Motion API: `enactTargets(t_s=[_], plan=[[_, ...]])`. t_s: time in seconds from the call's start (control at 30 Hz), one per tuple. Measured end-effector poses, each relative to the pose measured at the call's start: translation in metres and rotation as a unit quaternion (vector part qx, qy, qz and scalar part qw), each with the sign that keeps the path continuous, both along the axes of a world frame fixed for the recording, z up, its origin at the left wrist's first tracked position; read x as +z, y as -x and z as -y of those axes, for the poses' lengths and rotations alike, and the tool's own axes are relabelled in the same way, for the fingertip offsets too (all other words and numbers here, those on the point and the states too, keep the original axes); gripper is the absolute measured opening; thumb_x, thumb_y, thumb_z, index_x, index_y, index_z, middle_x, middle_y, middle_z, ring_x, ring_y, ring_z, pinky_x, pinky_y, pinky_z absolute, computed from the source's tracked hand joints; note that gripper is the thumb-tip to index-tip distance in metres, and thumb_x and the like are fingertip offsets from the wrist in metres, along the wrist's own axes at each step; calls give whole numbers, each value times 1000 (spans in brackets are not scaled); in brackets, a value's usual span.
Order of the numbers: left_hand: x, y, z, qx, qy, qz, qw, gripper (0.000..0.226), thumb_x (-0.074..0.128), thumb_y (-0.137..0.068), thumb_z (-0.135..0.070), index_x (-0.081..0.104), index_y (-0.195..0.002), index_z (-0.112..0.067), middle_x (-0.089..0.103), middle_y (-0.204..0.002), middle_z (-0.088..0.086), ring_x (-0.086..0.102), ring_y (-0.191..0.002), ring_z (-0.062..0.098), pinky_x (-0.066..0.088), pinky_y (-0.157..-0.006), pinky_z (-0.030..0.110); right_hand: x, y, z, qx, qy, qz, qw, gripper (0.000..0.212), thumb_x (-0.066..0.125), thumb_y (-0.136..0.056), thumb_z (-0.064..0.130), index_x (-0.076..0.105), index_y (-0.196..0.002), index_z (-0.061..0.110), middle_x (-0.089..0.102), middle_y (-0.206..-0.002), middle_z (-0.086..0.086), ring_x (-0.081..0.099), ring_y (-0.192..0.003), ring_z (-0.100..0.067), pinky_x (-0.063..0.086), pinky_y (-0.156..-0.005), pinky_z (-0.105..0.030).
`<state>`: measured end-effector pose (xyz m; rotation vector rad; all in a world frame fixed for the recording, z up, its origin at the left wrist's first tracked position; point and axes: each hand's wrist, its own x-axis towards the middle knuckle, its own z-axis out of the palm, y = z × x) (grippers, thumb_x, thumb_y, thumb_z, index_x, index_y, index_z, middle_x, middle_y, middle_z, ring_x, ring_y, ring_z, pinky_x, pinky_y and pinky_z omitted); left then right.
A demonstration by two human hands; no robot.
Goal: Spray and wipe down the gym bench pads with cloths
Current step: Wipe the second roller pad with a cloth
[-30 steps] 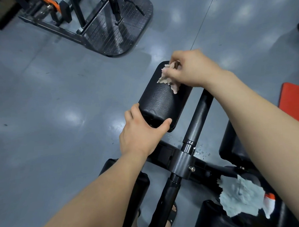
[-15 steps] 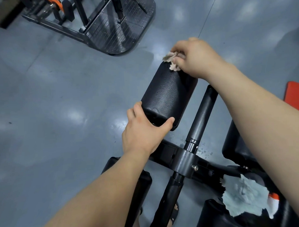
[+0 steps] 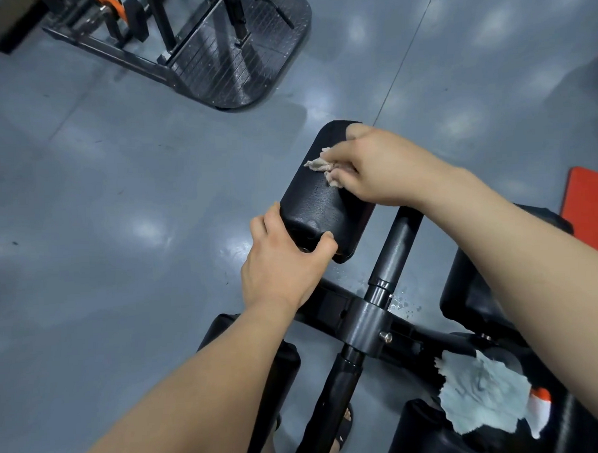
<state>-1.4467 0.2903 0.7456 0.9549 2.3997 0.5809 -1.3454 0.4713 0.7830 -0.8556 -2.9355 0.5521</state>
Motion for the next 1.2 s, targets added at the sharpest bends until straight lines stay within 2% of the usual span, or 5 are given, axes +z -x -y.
enactTargets(t_s=[0.13,0.3,0.67,0.93,1.2], plan=[[0,0,-1,-3,8,-2,1000,93,57,-77,-72,25,-153,-30,33,-143,-13,57,-116,18,47,-91,38,-5,4,-29,-71,0,-13,997,39,55,-96,25,57,-134,28,62,-112,-11,61,-106,-34,49,-89,-38],[0,1,0,1,1,3,1000,86,60,-74,-72,31,-146,-33,35,-136,-15,59,-108,17,50,-92,40,-5,18,-51,-143,-5,21,990,28,52,-100,33,71,-116,20,71,-108,-13,58,-111,-34,50,-91,-40],[-1,1,0,-3,-1,0,1000,84,62,-73,-72,34,-141,-32,36,-135,-13,52,-93,15,48,-86,38,0,12,-4,43,66,14,997,28,62,-95,43,71,-118,30,55,-91,6,58,-96,-18,49,-89,-37],[-1,2,2,-8,-3,3,1000,84,62,-70,-76,34,-139,-36,32,-130,-17,57,-97,17,50,-89,41,1,11,-36,-150,-23,45,987,40,47,-95,55,63,-115,24,69,-102,-3,62,-102,-33,53,-82,-41],[-2,2,1,-8,2,2,1000,80,62,-71,-75,34,-136,-37,33,-131,-16,51,-91,15,49,-86,40,10,2,9,21,67,75,995,34,57,-95,28,60,-127,18,68,-101,-1,60,-98,-25,50,-87,-39]])
